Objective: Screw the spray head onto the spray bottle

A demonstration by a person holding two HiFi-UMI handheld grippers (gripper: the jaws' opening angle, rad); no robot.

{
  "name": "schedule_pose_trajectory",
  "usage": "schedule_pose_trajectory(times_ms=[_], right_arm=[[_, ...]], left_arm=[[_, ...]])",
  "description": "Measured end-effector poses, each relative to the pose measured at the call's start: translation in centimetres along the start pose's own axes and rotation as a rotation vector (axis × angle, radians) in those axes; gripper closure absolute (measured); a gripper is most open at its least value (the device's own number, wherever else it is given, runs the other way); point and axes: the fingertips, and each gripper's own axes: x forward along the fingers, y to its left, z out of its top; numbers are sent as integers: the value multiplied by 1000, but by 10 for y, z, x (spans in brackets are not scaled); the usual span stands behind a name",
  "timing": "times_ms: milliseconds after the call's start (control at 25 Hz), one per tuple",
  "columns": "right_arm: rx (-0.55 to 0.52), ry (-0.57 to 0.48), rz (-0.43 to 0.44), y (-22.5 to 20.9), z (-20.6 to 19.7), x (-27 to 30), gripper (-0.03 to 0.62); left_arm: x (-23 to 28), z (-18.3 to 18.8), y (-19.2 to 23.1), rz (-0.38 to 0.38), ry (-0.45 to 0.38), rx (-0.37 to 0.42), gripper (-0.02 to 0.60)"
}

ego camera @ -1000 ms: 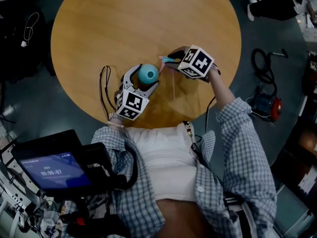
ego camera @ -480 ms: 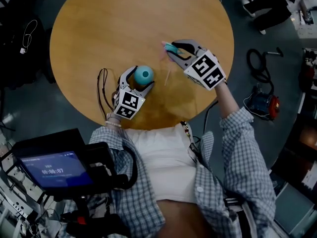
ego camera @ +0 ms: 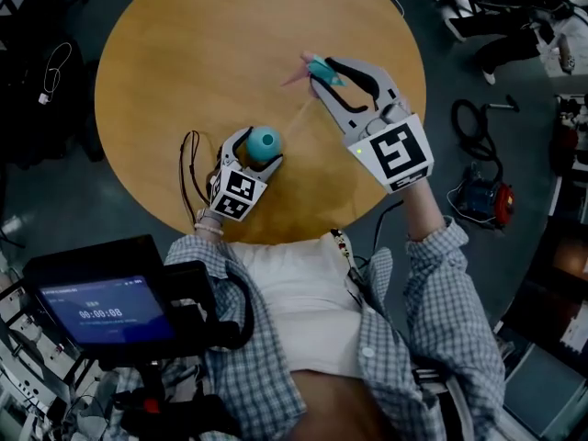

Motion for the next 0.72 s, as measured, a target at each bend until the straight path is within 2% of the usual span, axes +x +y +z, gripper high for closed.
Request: schedule_pose_trajectory(times_ms=[320,720], right_arm=[[-18,-132,-22,3,56,-13,482],[-102,-53,60,48,22,13,482]], left_arm=[[3,-1,3,-3,3,-8,206],[4,-2,3,-4,5,-9,206]])
